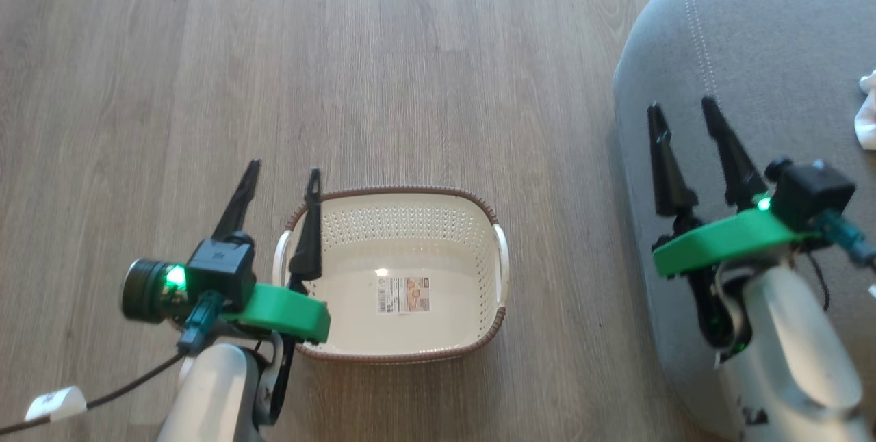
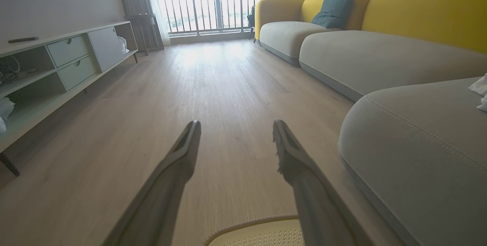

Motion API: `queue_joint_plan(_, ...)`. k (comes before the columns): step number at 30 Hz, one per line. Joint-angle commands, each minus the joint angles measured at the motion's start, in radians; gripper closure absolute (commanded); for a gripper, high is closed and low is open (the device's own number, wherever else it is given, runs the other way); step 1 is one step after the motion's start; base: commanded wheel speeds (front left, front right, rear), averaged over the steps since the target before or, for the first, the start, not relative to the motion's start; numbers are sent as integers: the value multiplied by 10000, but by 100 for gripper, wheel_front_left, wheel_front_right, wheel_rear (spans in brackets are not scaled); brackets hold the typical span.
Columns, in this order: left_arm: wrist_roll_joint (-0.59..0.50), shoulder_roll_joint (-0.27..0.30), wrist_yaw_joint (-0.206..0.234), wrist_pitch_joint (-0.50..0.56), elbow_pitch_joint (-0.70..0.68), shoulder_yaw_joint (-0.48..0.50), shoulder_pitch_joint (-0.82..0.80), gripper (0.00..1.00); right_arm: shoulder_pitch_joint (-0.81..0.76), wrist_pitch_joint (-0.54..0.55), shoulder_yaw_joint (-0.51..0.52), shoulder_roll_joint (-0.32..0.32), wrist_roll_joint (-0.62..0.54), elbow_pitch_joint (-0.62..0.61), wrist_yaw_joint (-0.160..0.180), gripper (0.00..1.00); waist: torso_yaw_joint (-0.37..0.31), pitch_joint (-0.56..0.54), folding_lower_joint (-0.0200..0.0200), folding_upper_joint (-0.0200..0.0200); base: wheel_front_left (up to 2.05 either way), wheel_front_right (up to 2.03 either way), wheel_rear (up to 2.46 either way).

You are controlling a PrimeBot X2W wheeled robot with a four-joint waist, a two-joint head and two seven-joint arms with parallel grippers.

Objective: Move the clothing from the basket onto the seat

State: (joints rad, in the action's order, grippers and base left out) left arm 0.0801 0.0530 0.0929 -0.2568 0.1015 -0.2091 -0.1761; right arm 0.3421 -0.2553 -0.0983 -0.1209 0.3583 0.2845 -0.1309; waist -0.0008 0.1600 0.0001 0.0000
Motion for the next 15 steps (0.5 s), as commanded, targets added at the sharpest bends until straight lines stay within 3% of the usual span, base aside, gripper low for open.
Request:
queue_joint_plan(1,3,-17,114,-49,-268,457,-3,0,-178,-64,-173,202,-159,-426,2,0,-5,-58,-1,0,0,0,0)
queue_joint_plan(15,443,-26,294,-49,-170,496,292,0,-1109,-64,-190,583,-392,-622,2,0,-6,-130,-1,0,0,0,0)
